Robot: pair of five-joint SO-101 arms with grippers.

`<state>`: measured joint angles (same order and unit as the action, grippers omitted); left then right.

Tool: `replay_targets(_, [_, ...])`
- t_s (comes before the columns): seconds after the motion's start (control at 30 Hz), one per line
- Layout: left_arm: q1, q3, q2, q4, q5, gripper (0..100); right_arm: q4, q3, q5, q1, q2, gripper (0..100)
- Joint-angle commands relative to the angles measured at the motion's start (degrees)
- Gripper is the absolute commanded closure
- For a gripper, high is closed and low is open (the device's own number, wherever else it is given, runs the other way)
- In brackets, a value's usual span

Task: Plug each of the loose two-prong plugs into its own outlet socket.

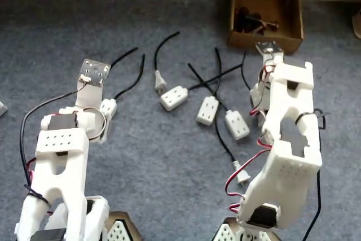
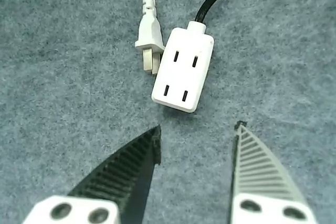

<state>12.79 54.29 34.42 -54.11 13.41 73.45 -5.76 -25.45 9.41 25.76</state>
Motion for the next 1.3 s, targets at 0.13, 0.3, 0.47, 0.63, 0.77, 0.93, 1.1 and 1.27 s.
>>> replay_targets(0.13, [-0.57, -0.48, 2.07, 0.97, -0.53, 79, 1.98, -4.26, 0.26, -0.40, 0.75, 95.8])
replay_targets(0.3, [-0.57, -0.48, 2.07, 0.97, -0.53, 79, 3.12, -4.26, 0.26, -2.77, 0.84, 95.7])
replay_targets(0.47, [-0.57, -0.48, 2.07, 0.97, -0.53, 79, 3.21, -3.91, 0.26, -4.18, 0.84, 95.4])
replay_targets(0.63, [-0.57, -0.48, 2.07, 0.97, -0.53, 79, 5.67, -4.18, -1.49, -6.46, 0.84, 95.4])
replay_targets(0.77, [-0.57, -0.48, 2.07, 0.97, -0.53, 79, 5.93, -3.91, -2.11, -7.16, 0.84, 95.4])
replay_targets(0.93, [-0.57, -0.48, 2.07, 0.97, -0.53, 79, 6.02, -3.91, -5.01, -7.16, 0.84, 95.3])
replay_targets(1.1, [-0.57, -0.48, 2.07, 0.97, -0.53, 79, 5.93, -3.82, -6.59, -7.16, 0.84, 92.5])
replay_targets(1.27, [-0.66, -0.48, 2.07, 0.97, -0.53, 79, 5.49, -4.26, -4.48, -5.67, 0.92, 87.8])
